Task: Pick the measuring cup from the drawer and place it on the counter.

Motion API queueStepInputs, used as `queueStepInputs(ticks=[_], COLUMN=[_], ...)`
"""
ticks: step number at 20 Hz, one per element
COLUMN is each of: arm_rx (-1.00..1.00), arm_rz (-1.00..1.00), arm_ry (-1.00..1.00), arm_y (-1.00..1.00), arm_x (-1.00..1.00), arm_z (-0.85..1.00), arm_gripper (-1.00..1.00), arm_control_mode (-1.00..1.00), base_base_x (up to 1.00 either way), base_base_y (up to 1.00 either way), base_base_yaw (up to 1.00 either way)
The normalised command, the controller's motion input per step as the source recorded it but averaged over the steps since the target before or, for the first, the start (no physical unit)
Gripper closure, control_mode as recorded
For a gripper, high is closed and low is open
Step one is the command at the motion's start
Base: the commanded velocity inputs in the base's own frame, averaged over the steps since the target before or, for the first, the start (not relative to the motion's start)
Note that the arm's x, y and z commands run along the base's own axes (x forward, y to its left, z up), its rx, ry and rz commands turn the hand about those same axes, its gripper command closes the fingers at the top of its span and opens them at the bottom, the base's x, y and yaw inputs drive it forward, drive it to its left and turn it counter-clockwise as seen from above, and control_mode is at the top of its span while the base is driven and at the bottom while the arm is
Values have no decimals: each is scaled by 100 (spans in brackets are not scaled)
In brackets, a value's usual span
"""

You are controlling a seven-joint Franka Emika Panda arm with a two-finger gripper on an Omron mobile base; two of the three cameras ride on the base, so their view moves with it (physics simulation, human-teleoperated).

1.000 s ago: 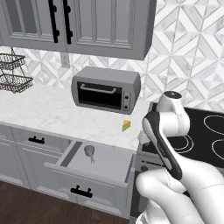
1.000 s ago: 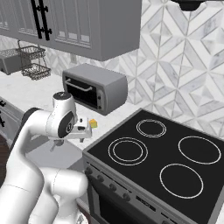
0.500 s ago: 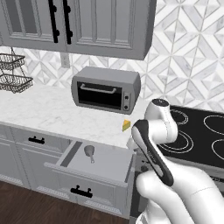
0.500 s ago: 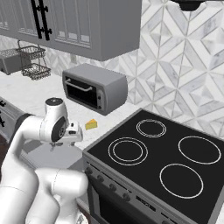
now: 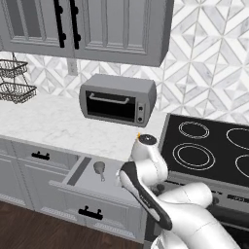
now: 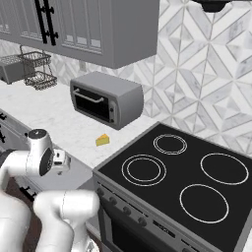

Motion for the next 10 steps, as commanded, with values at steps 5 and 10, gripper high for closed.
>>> queueStepInputs(ticks=[5, 10], arm_rx=[0, 0], arm_rz=[-1, -7], arm_ry=[7, 0], arm_y=[89, 70], arm_x=[28, 33], arm_z=[-17, -13], arm_gripper=[-100, -100], arm_control_mode=[-100, -100], base_base_x=[0, 0], base_base_y=[0, 0], base_base_yaw=[0, 0])
